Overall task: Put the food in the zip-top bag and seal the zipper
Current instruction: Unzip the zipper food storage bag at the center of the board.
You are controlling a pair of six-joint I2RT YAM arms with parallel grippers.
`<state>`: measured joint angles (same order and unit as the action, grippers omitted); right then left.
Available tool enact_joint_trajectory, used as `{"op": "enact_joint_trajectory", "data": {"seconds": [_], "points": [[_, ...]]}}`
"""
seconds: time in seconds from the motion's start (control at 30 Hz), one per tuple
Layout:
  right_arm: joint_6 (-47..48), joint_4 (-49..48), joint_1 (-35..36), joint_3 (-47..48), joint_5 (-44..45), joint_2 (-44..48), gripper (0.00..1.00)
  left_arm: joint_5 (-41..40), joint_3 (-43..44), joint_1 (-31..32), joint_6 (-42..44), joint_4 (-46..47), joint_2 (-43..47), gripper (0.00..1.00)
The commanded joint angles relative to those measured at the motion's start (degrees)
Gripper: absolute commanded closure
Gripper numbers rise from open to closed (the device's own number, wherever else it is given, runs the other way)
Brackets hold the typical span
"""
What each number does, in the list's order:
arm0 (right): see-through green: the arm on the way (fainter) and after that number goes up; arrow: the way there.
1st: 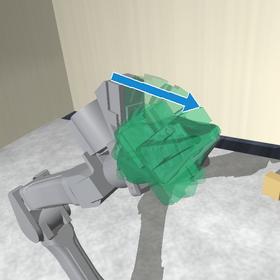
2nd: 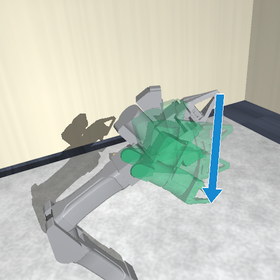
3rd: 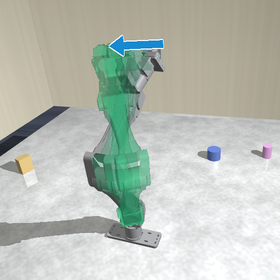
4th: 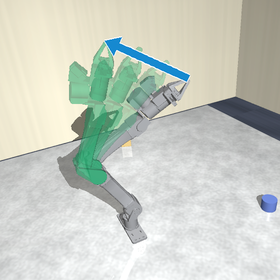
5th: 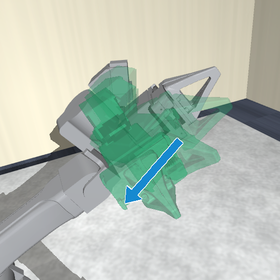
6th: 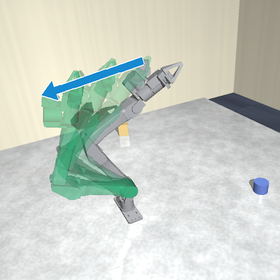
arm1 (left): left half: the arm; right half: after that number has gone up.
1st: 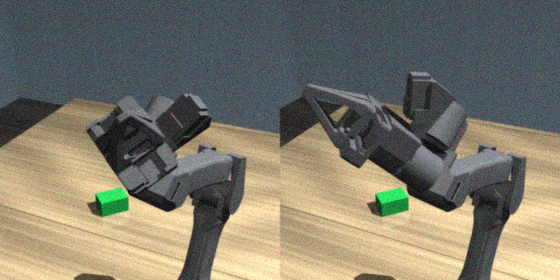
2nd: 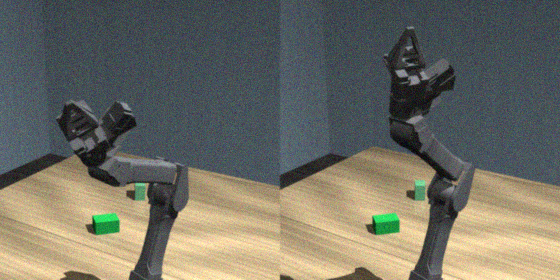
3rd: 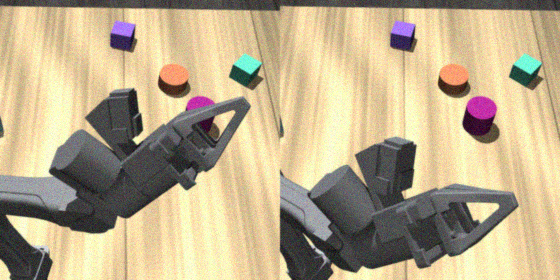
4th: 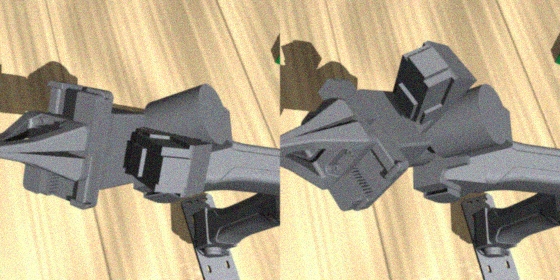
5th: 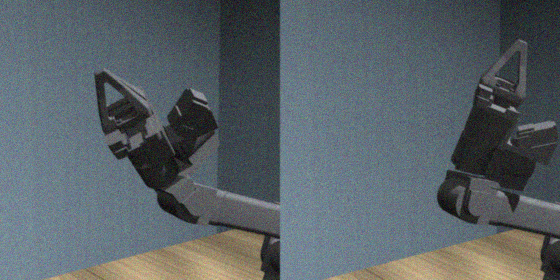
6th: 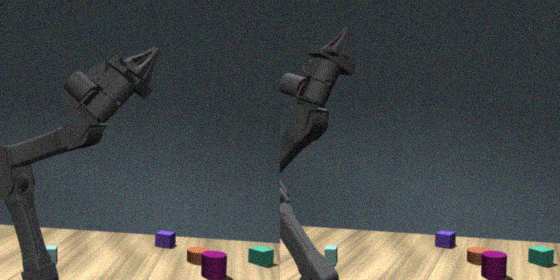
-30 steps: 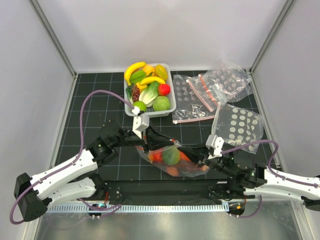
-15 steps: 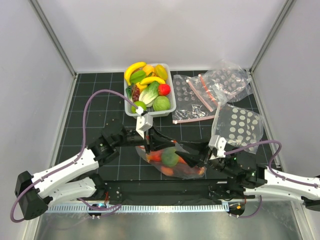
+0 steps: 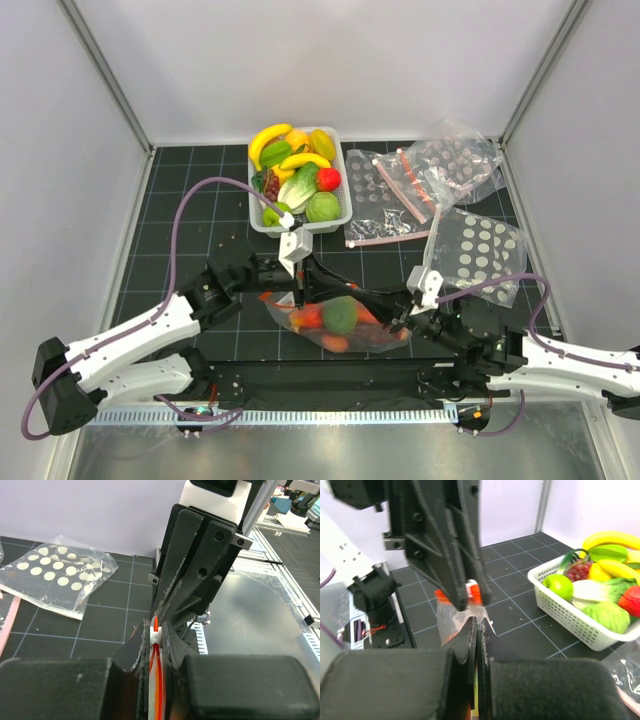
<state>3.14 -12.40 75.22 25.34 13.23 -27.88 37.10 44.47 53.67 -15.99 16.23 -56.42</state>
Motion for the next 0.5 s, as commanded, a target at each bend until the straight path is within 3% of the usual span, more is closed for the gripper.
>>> {"op": "enact_joint_trajectory", "data": {"seconds": [0.0,0.47], "points": [[-2.96,-4.99,-0.07,0.33,7.84,3.43,0.99,-1.24,2.9,0.3,0.96,0.57,0.0,0.99],[-2.35,-8.78,-0.07,-7.15,33.07,26.02,0.99,-5.9,5.18,0.47,1.22,-2.95,-2.29,1.0]]}}
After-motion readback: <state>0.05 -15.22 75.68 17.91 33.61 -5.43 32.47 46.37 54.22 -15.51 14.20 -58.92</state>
